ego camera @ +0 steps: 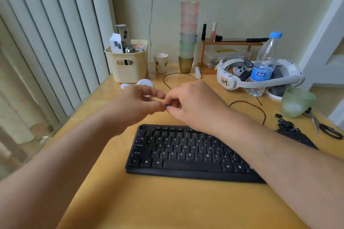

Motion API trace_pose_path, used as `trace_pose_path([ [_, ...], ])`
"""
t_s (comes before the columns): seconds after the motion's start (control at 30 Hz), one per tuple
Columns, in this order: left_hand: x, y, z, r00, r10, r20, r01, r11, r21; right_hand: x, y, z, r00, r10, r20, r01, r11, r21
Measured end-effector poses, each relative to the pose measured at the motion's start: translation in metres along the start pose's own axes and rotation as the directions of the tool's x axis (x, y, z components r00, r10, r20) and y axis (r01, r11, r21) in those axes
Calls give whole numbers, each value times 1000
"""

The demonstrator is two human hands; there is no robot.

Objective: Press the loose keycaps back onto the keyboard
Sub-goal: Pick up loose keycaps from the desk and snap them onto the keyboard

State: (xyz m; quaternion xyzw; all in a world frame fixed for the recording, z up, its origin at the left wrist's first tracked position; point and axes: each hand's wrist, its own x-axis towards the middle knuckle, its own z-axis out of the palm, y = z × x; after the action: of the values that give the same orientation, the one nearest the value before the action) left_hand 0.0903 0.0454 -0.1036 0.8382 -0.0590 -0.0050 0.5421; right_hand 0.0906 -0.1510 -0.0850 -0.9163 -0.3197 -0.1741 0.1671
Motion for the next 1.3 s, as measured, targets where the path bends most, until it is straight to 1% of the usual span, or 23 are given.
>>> trace_pose_path([
  [0.1, -5, -22, -15, 1000, -21, -5, 20, 999, -30, 16, -17, 12, 993, 55, 101, -56, 998, 12],
  [0.17, -8, -36, -23, 1000, -16, -9, 16, 999, -50, 23, -20, 20, 982, 106, 155, -117, 991, 62],
  [0.2, -9, -44, -27, 999, -16, -36, 14, 999, -48, 25, -20, 23, 973, 140, 184, -159, 983, 95],
  [0.27, -9, -61, -34, 992, -21, -125, 20, 1000, -12, 28, -20, 32, 940, 210, 267, -261, 950, 172],
  [0.33, -7, -75, -38, 985, -26, -168, 40, 996, 78, 33, -17, 41, 881, 288, 375, -394, 886, 245],
  [0.43, -7, -81, -38, 996, 0, -93, 20, 977, 214, 42, -15, 48, 783, 358, 509, -532, 809, 250],
  [0.53, -7, -78, -36, 999, 38, -1, -36, 950, 311, 48, -16, 52, 736, 387, 555, -590, 769, 247],
  [0.63, -4, -78, -36, 998, 52, 26, -57, 924, 378, 51, -19, 58, 723, 400, 564, -618, 740, 267],
  [0.77, -4, -77, -38, 999, 22, 45, -38, 914, 405, 53, -21, 62, 722, 398, 566, -622, 732, 279],
  [0.9, -4, -77, -38, 999, -12, 51, -8, 930, 368, 54, -24, 62, 739, 365, 566, -586, 763, 274],
  [1.1, -6, -76, -38, 997, -10, 75, -18, 933, 358, 51, -27, 59, 777, 344, 528, -528, 812, 247],
  [1.3, -6, -76, -40, 995, -14, 94, -20, 937, 349, 50, -29, 56, 779, 334, 531, -517, 821, 242],
])
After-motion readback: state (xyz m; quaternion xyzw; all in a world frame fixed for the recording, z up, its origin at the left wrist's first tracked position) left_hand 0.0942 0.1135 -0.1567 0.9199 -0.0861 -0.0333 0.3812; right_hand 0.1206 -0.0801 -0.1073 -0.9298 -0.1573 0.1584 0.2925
